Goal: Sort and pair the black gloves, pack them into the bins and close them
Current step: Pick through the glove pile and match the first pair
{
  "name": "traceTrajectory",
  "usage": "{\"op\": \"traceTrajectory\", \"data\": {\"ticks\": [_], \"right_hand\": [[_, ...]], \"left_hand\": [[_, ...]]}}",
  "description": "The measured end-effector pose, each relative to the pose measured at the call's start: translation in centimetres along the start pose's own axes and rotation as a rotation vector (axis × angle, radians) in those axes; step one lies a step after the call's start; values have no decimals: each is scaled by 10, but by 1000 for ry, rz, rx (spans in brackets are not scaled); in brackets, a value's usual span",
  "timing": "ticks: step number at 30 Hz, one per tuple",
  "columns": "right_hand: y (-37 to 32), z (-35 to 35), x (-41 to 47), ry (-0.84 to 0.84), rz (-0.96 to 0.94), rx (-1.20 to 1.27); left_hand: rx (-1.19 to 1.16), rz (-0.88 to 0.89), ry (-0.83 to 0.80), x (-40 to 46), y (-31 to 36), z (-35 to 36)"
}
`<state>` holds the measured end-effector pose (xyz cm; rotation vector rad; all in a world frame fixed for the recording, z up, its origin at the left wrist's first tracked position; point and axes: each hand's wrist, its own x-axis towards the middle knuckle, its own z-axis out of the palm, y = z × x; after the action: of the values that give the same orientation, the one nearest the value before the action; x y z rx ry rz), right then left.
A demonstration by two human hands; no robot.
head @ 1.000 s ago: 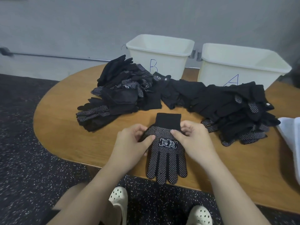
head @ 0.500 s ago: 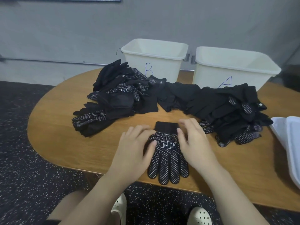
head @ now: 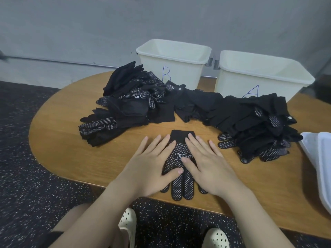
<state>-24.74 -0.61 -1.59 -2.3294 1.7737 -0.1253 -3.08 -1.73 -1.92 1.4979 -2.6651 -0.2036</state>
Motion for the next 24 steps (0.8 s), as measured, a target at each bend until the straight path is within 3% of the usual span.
{"op": "traceTrajectory", "data": {"ticks": [16, 19, 24], "right_hand": [[3, -2, 5, 84, 32, 123], [6, -11, 6, 233, 27, 243], [29, -36, 13, 700, 36, 196]], "left_hand": [[-36, 18, 30, -12, 2, -1], [-34, 9, 11, -10, 3, -1], [-70, -3, 19, -3, 7, -2]]}}
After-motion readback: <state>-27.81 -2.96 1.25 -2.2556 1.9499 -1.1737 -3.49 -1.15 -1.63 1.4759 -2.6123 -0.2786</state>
